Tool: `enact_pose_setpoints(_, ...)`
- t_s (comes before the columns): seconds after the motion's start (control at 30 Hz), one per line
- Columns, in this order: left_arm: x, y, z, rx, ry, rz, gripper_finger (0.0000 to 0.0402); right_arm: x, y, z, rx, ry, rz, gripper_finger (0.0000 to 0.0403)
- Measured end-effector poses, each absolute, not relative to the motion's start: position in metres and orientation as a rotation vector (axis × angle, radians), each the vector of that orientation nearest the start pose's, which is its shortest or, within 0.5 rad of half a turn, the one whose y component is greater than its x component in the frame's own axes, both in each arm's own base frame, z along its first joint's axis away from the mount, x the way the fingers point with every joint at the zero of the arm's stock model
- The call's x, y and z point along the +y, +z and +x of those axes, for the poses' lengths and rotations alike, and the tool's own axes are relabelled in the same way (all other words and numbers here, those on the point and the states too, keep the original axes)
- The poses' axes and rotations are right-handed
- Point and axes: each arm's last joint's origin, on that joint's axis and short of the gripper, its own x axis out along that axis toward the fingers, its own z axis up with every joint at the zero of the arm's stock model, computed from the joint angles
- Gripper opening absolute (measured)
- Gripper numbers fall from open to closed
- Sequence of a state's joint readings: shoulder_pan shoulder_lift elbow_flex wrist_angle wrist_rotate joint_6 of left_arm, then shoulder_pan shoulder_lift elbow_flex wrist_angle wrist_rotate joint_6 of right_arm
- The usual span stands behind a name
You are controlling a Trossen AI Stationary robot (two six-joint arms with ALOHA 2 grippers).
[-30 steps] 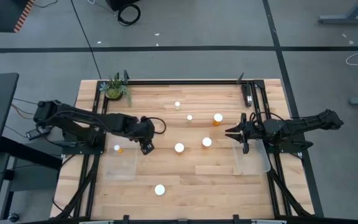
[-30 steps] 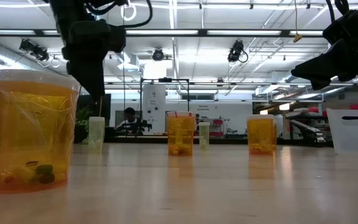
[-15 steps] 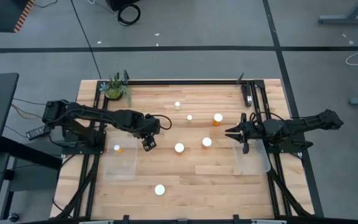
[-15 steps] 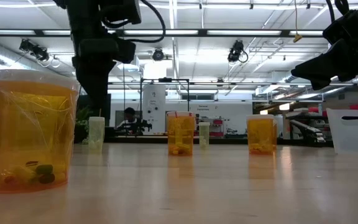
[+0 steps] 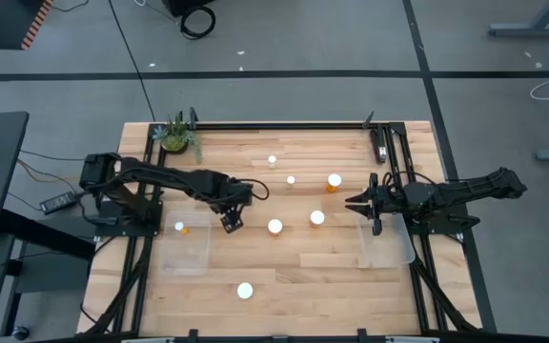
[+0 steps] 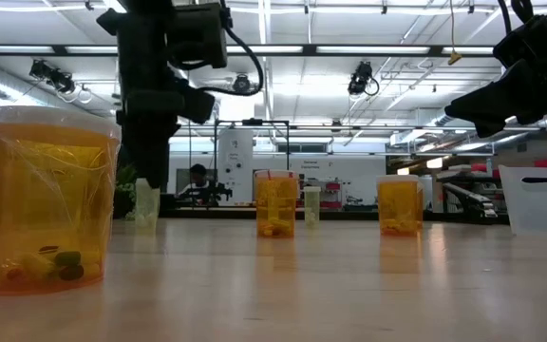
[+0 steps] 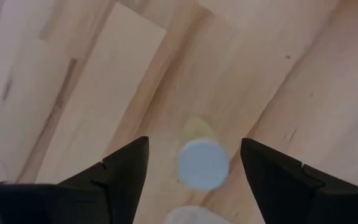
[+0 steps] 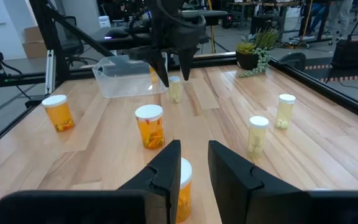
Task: Pick and place medicine bottles into bin by pill shape (circle, oval)
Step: Put the small bottom left light yellow pill bottle into the left transparent bin
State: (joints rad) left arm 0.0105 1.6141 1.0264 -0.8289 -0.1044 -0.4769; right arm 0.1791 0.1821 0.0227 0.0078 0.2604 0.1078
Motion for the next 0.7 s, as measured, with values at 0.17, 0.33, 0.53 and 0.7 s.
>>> enact_pose_setpoints(0.17,0.006,0.176,0.286,1.398,0.420,-0.311,0.0253,0.012,0.157,0.106,0.144,-0.090,0.074,0.0088)
enact_pose_setpoints(0.33,0.005,0.163,0.290,1.443,0.400,-0.294,0.0241,0.012,0.157,0.106,0.146,-0.089,0.074,0.0088)
enact_pose_setpoints(0.53,0.005,0.150,0.296,1.467,0.396,-0.290,0.0220,0.012,0.157,0.106,0.146,-0.089,0.074,0.0088)
enact_pose_setpoints(0.7,0.005,0.145,0.298,1.478,0.379,-0.271,0.0196,0.012,0.157,0.106,0.146,-0.089,0.074,0.0088)
